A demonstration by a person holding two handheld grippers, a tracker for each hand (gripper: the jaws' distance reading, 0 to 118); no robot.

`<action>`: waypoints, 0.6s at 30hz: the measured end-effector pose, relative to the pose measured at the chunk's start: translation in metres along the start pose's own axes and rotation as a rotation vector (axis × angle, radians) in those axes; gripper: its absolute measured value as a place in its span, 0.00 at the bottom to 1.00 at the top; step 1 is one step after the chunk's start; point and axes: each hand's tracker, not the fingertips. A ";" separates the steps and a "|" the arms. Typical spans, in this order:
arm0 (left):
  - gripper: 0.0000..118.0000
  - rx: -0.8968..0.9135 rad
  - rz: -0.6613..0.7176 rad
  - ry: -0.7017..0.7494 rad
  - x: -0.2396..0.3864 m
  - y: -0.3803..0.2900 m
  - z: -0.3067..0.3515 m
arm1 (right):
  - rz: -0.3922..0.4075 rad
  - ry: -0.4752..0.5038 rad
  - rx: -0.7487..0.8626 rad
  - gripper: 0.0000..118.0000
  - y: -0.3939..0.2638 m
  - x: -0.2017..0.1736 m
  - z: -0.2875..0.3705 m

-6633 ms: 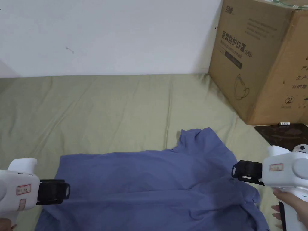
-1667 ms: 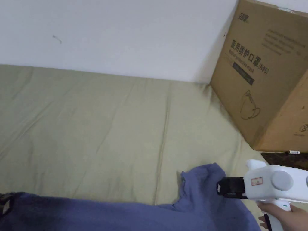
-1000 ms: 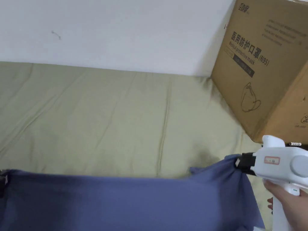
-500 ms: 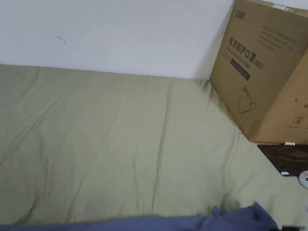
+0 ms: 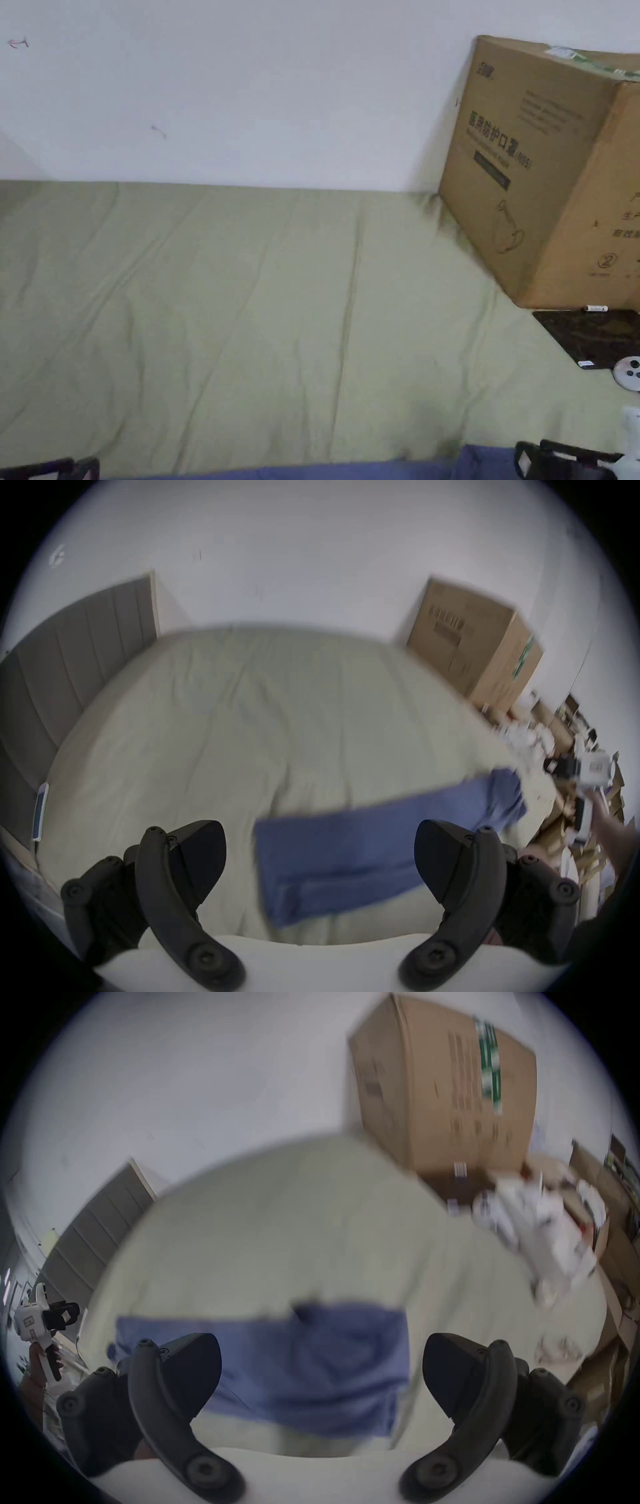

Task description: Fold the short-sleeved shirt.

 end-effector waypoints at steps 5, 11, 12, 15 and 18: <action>0.58 0.521 -0.066 0.029 0.067 0.005 0.048 | 0.057 0.033 0.561 0.81 -0.004 -0.075 0.059; 0.00 0.645 -0.119 0.043 0.108 0.009 0.065 | 0.058 -0.011 0.632 0.00 0.001 -0.110 0.064; 0.00 0.635 -0.117 0.049 0.109 0.012 0.067 | 0.060 -0.019 0.615 0.00 0.002 -0.111 0.066; 0.00 0.540 -0.115 0.015 0.094 0.023 0.067 | 0.048 -0.004 0.570 0.00 0.002 -0.101 0.074; 0.00 0.233 -0.030 -0.142 0.049 0.040 0.051 | 0.062 -0.009 0.542 0.00 0.000 -0.095 0.086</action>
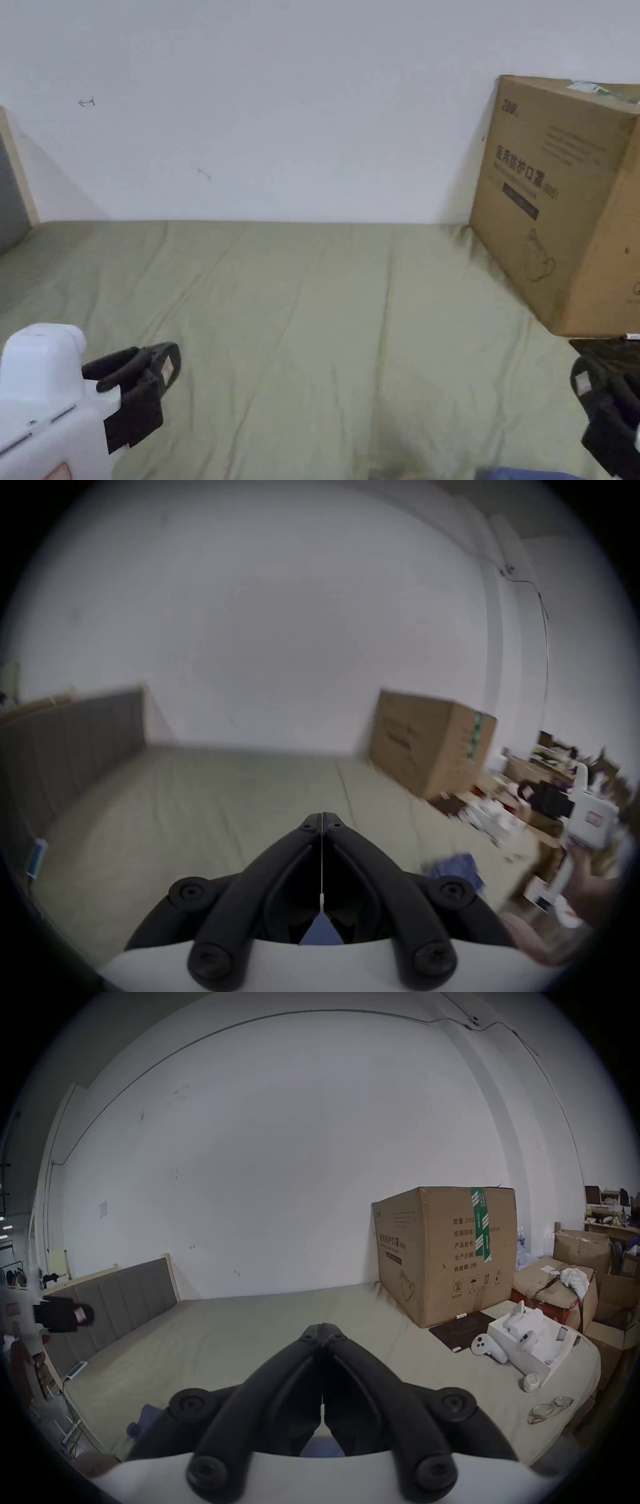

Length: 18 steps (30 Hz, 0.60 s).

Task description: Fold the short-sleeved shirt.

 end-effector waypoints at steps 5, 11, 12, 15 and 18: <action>0.50 -0.336 0.372 -0.162 -0.103 -0.040 -0.027 | 0.025 0.018 -0.116 0.00 -0.003 0.003 0.004; 0.98 -0.440 0.612 -0.113 -0.183 -0.107 -0.049 | 0.006 0.039 -0.217 0.00 -0.011 -0.010 -0.015; 1.00 -0.481 0.637 -0.115 -0.193 -0.118 -0.056 | 0.005 0.048 -0.239 0.00 -0.014 -0.014 -0.019; 1.00 -0.516 0.732 -0.136 -0.211 -0.153 -0.073 | 0.018 0.070 -0.290 0.00 -0.017 -0.025 -0.030; 1.00 -0.563 1.005 -0.344 -0.229 -0.194 -0.100 | 0.034 0.086 -0.323 0.00 -0.018 -0.036 -0.039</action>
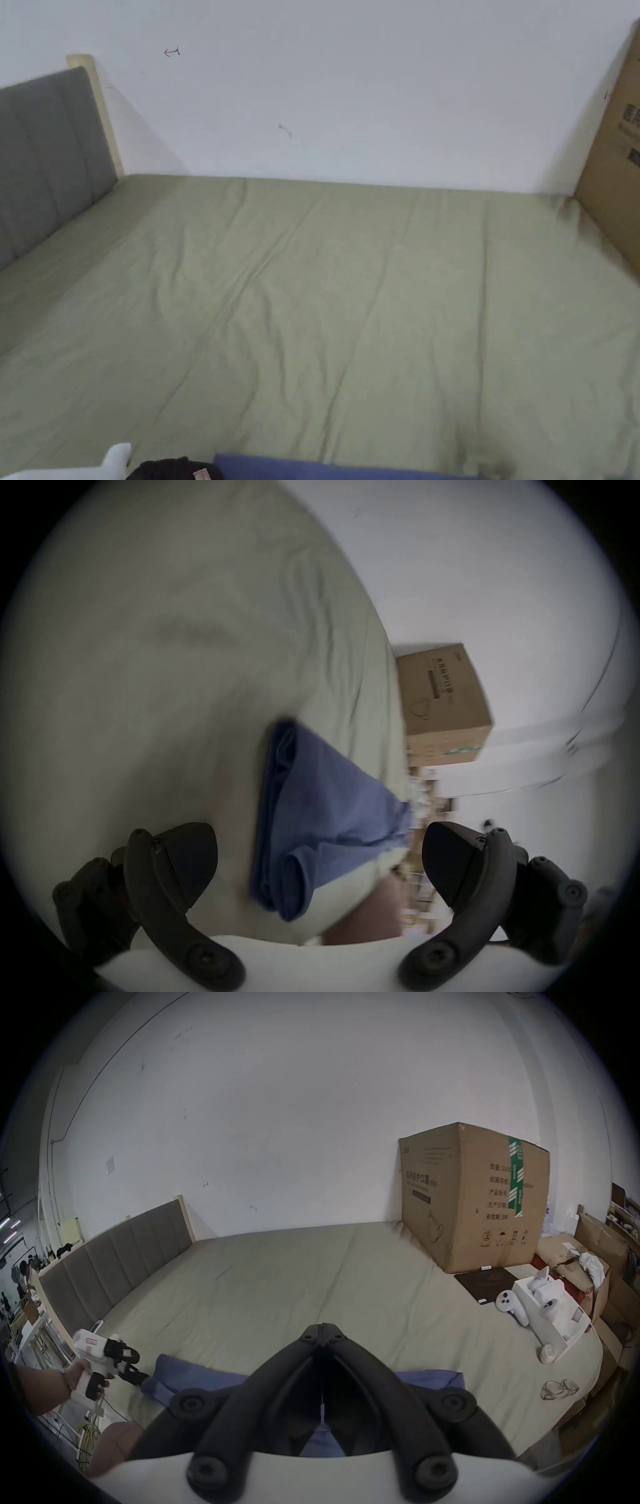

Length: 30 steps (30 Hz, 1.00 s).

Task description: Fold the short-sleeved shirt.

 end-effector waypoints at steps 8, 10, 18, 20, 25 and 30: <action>0.30 -0.059 -0.022 -0.090 -0.035 0.043 -0.044 | -0.081 0.048 -0.043 0.00 0.014 -0.011 -0.014; 0.05 -0.056 -0.110 0.306 -0.035 0.023 -0.064 | -0.086 0.052 -0.043 0.00 0.014 -0.015 -0.015; 0.05 0.185 -0.519 0.597 0.094 -0.036 -0.008 | -0.097 0.067 -0.055 0.00 0.010 -0.011 -0.011; 0.05 0.292 -0.620 0.938 0.115 -0.057 0.000 | -0.121 0.080 -0.056 0.00 0.008 -0.008 -0.008; 0.06 0.267 -0.653 0.956 0.139 -0.065 -0.012 | -0.118 0.077 -0.057 0.00 -0.004 0.001 0.004; 0.27 0.030 -0.357 0.275 0.174 -0.077 -0.080 | -0.154 0.084 -0.051 0.00 -0.011 0.014 0.018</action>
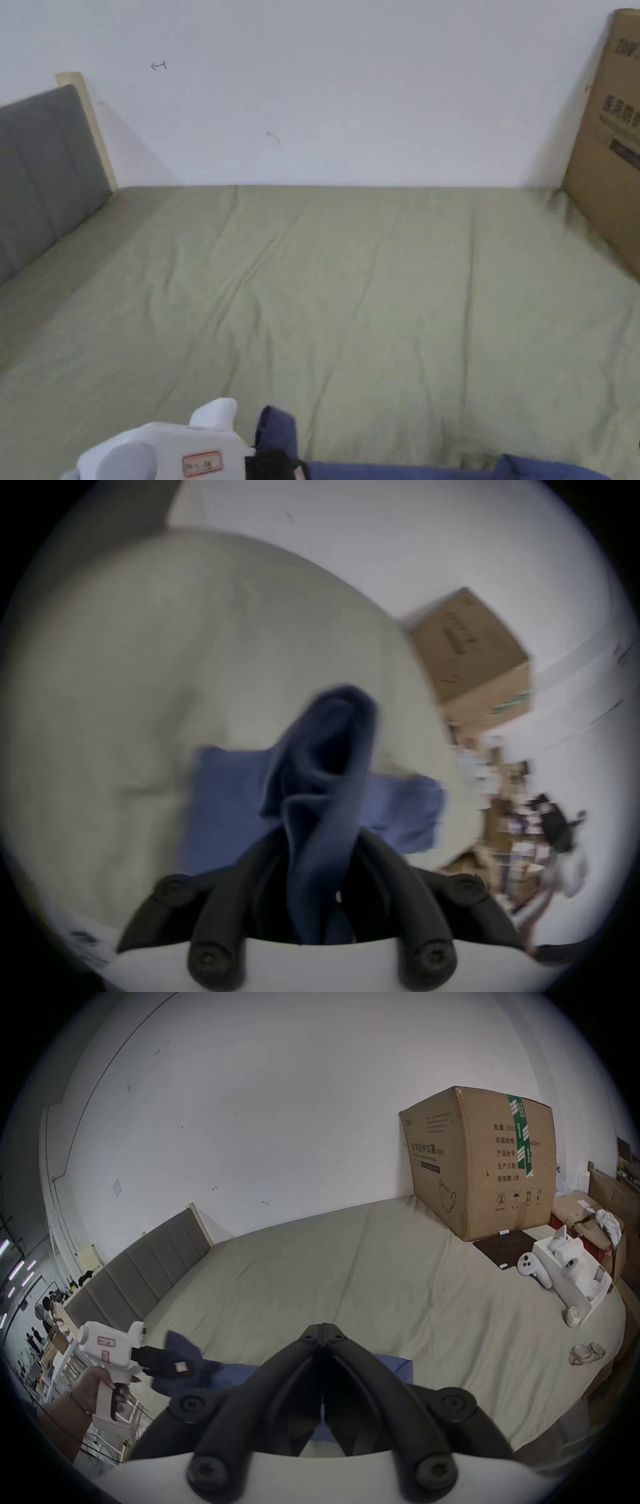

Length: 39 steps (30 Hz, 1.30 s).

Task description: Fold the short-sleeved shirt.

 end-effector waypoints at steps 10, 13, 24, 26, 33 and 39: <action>0.68 0.058 -0.196 0.139 0.040 -0.009 -0.017 | -0.036 -0.018 0.001 0.00 -0.002 0.033 0.014; 0.00 0.068 -0.326 0.326 0.037 -0.017 -0.027 | -0.051 -0.018 -0.005 0.00 -0.003 0.040 0.011; 0.00 -0.219 -0.458 0.307 0.032 -0.054 -0.147 | -0.053 -0.032 -0.071 0.00 -0.011 0.039 -0.001; 0.00 -0.220 -0.407 0.205 0.040 -0.047 -0.134 | -0.046 -0.031 -0.079 0.00 -0.010 0.037 -0.002; 0.02 0.009 -0.219 -0.063 -0.001 -0.011 -0.012 | -0.041 -0.012 -0.094 0.00 -0.007 0.025 -0.012; 1.00 -0.010 -0.141 -0.072 -0.085 0.014 0.033 | 0.001 -0.002 -0.132 0.00 -0.011 0.006 -0.023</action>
